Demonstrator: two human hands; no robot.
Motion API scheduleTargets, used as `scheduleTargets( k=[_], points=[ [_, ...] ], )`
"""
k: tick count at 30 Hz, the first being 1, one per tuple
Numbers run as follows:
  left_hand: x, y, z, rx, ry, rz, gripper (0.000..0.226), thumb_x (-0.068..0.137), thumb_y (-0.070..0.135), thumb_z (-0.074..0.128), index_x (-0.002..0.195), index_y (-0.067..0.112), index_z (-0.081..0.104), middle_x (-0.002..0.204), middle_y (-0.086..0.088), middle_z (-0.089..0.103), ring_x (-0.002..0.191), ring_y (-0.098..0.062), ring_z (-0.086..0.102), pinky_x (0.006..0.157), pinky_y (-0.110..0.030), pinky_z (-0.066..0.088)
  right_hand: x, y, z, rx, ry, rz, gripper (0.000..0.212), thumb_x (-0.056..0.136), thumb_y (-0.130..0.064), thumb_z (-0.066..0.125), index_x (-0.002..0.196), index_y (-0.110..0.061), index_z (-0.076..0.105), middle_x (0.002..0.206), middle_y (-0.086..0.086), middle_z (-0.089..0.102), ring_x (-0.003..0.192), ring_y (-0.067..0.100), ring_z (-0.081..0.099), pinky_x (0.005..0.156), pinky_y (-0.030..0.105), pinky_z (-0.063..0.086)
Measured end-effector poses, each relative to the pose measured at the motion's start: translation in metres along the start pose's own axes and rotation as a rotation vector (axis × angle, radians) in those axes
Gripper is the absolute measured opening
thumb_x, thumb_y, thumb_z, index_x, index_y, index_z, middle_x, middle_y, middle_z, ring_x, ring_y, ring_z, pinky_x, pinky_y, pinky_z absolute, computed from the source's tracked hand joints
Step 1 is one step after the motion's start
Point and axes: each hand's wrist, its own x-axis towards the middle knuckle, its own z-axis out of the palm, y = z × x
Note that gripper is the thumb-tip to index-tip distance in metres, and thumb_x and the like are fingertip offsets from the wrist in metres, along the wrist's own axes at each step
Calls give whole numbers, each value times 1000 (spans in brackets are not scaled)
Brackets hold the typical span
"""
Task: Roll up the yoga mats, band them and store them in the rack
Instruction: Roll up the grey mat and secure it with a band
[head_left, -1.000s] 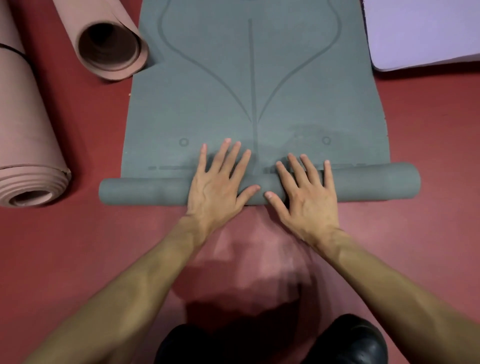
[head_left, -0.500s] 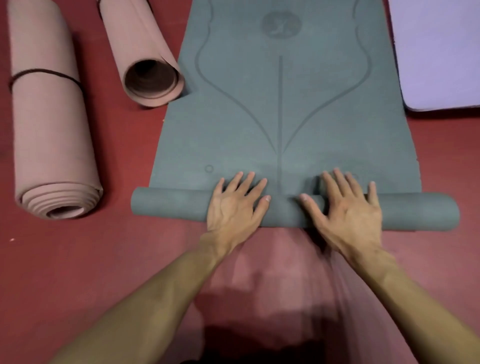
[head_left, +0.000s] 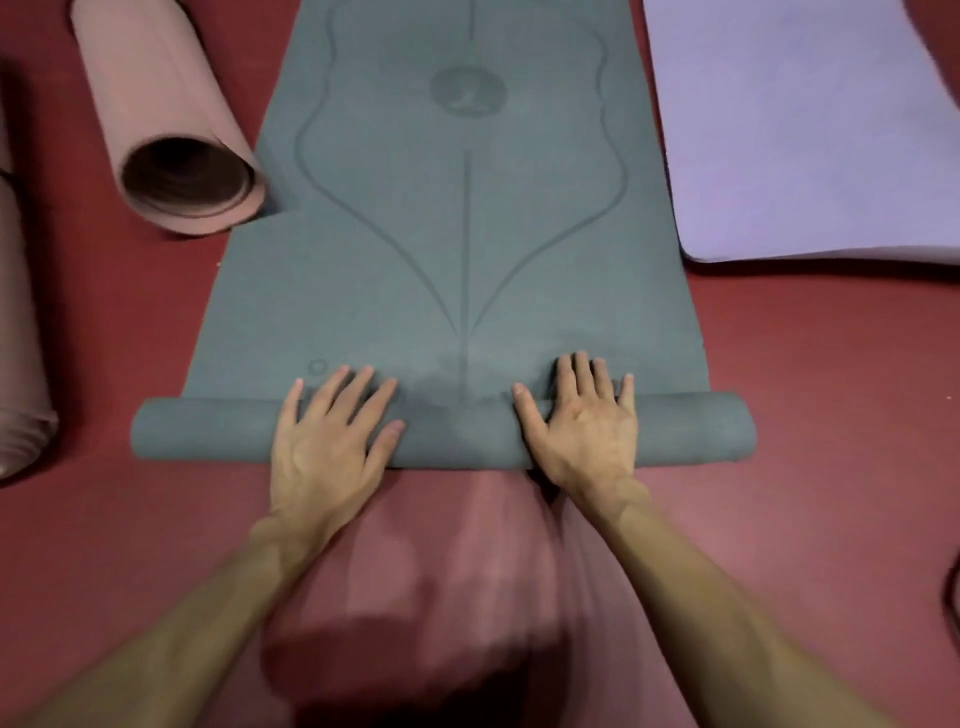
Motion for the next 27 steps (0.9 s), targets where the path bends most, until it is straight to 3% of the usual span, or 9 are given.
scheduleTargets(
  k=[3,5,7,10,14,17,21,24,27],
  points=[
    [18,-1,2,3,-73,-29,56,104,49,33,138,22,67,142,-3,66,138,-26,56,117,-51,30,-1,7,-13,70,57,-187,105,85,-89,18,160,-17,36,170,5,27,160,24,16,126,60,9],
    [22,-3,4,2,-105,-36,56,104,51,31,137,25,68,141,-1,66,137,-24,56,116,-49,34,-4,16,-10,-10,68,-418,105,80,-95,34,156,-23,44,166,5,36,156,25,29,121,67,22],
    [22,-4,5,1,-108,-25,56,104,52,31,137,26,68,142,0,66,137,-24,57,116,-48,37,-4,25,-3,-140,18,-534,99,78,-92,45,151,-24,48,158,5,48,145,29,46,110,70,38],
    [17,-7,3,-3,-110,-1,60,104,57,29,141,27,65,145,1,63,139,-23,54,117,-50,37,-3,26,1,-191,-1,-524,86,81,-84,56,143,-24,55,149,1,57,132,32,58,99,64,49],
    [16,-7,0,-28,-33,3,65,106,60,25,139,24,67,142,1,66,136,-23,58,113,-50,42,-7,24,0,-134,14,-497,80,83,-84,41,137,-29,61,142,-9,64,127,32,64,97,62,53],
    [19,-8,-4,-52,26,75,70,107,64,22,138,19,67,138,-2,68,130,-25,63,104,-49,49,-11,22,-13,-117,-8,-480,74,84,-83,36,130,-33,64,132,-16,68,124,26,67,88,53,59],
    [14,-9,-13,-50,100,217,67,107,64,32,136,17,69,133,-3,71,116,-26,71,88,-44,55,-27,31,-22,-94,19,-489,66,86,-83,39,123,-35,64,117,-16,74,120,19,69,80,45,60],
    [6,0,-26,-47,132,230,60,106,58,38,125,16,76,122,-4,76,97,-25,76,79,-40,58,-48,37,-27,-72,40,-484,58,87,-82,48,118,-37,66,103,-16,75,104,14,73,62,35,57],
    [-18,12,-29,-93,59,185,64,107,59,33,121,17,78,118,-5,77,90,-26,77,75,-40,63,-77,42,-28,-55,12,-474,54,83,-79,56,117,-38,69,94,-16,75,89,13,75,55,32,53]
  ],
)
